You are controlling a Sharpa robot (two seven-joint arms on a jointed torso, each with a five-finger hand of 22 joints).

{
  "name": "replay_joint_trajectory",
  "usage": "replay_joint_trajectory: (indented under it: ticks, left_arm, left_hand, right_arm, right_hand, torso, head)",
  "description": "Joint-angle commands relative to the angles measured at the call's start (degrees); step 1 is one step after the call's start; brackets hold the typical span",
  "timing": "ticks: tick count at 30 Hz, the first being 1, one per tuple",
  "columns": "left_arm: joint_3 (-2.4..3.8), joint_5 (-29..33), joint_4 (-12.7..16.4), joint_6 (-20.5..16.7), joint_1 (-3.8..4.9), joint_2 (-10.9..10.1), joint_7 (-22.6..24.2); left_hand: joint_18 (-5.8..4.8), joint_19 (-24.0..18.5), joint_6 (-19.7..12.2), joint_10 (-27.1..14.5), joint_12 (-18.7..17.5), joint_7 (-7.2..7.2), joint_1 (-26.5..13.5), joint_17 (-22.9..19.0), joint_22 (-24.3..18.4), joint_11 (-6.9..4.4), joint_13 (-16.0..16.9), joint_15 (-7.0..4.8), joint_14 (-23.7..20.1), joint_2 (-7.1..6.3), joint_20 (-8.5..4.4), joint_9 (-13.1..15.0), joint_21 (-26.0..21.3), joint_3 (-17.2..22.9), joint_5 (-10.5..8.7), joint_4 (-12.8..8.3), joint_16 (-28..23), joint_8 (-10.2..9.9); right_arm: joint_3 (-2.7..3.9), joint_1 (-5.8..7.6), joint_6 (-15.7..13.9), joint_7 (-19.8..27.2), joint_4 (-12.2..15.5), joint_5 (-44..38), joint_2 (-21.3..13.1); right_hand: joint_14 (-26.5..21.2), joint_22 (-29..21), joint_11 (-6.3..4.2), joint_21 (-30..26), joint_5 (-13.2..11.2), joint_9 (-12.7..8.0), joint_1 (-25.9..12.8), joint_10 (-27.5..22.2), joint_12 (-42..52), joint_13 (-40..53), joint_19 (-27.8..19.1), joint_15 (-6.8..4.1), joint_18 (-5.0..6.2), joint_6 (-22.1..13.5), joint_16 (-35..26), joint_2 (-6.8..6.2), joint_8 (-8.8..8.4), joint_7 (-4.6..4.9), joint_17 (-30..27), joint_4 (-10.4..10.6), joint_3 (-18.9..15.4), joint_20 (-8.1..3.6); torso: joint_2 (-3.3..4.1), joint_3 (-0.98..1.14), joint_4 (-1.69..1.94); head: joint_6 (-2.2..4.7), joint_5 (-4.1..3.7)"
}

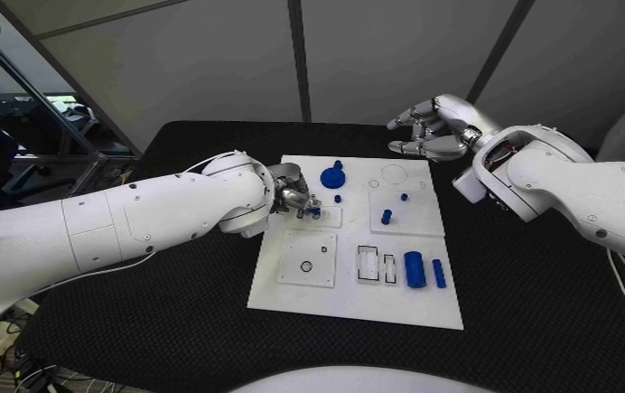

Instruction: Assemble the parts on the task board

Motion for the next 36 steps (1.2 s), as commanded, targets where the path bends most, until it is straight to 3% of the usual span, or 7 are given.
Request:
replay_joint_trajectory:
  ticks: [1, 11, 14, 36]
  left_arm:
    - [0.04, -3.4, 0.0, -1.8, -0.09, 0.2, 0.0]
    - [0.04, -4.5, -1.0, -0.3, -0.25, 1.0, -0.3]
    - [0.04, -4.9, -1.3, 0.5, -0.26, 1.3, -0.4]
    - [-0.14, -8.6, -2.6, 4.7, -0.24, 2.6, -0.9]
  left_hand:
    - [-0.40, 0.5, -0.2, 0.1, -0.3, -0.21, -0.5, 0.0, 3.9, -0.04, -0.1, -0.57, 0.0, 0.35, 0.05, 0.1, 0.2, 11.3, 0.25, -11.1, -0.4, 0.3]
    - [-0.40, 0.4, -0.2, 0.0, -0.4, -0.19, -0.6, 0.0, 3.8, -0.02, -0.2, -0.56, 0.0, 0.42, 0.04, 0.2, 0.2, 11.4, 0.27, -11.1, -0.4, 0.3]
    - [-0.40, 0.4, -0.2, 0.0, -0.4, -0.19, -0.6, 0.0, 3.8, -0.02, -0.2, -0.56, 0.0, 0.42, 0.04, 0.2, 0.2, 11.4, 0.27, -11.1, -0.4, 0.3]
    - [-0.43, 0.5, -0.4, 0.1, -0.3, -0.16, -0.7, 0.0, 4.0, 0.00, -0.2, -0.55, 0.0, 0.37, 0.05, 0.3, 0.3, 11.3, 0.23, -11.5, -0.4, 0.4]
  right_arm:
    - [0.04, 0.13, 0.4, -0.1, 0.0, -0.3, 0.0]
    - [0.04, 0.13, 0.5, -0.2, -0.1, -0.3, 0.1]
    - [0.04, 0.13, 0.5, -0.2, -0.1, -0.3, 0.2]
    - [0.04, 0.13, 0.7, -0.2, -0.3, -0.3, 0.5]
  right_hand:
    - [1.8, -0.1, -0.11, -0.2, 0.3, -0.1, -0.2, -0.2, -0.3, 0.0, -0.2, -0.33, 0.75, 0.2, -0.2, 0.38, 0.28, -0.33, 0.0, 0.2, 0.2, -0.15]
    - [1.9, 0.0, -0.12, -0.2, 0.5, -0.1, -0.3, -0.3, -0.3, -0.1, -0.1, -0.34, 0.73, 0.2, -0.2, 0.41, 0.33, -0.34, 0.1, 0.3, 0.3, -0.16]
    - [1.9, 0.0, -0.12, -0.2, 0.5, -0.1, -0.3, -0.3, -0.3, -0.1, -0.1, -0.34, 0.73, 0.2, -0.2, 0.41, 0.33, -0.34, 0.1, 0.3, 0.3, -0.16]
    - [1.9, 0.0, -0.14, -0.2, 0.8, -0.1, -0.4, -0.2, -0.3, -0.1, 0.0, -0.35, 0.73, 0.3, -0.3, 0.44, 0.43, -0.35, 0.0, 0.3, 0.4, -0.17]
  torso:
    - [0.05, 0.00, -0.10]
    - [0.11, -0.05, -0.05]
    - [0.08, -0.03, -0.03]
    - [0.10, -0.05, -0.01]
  head:
    - [-0.04, -0.13]
    - [-0.24, -0.16]
    - [-0.43, -0.52]
    - [-0.67, -0.43]
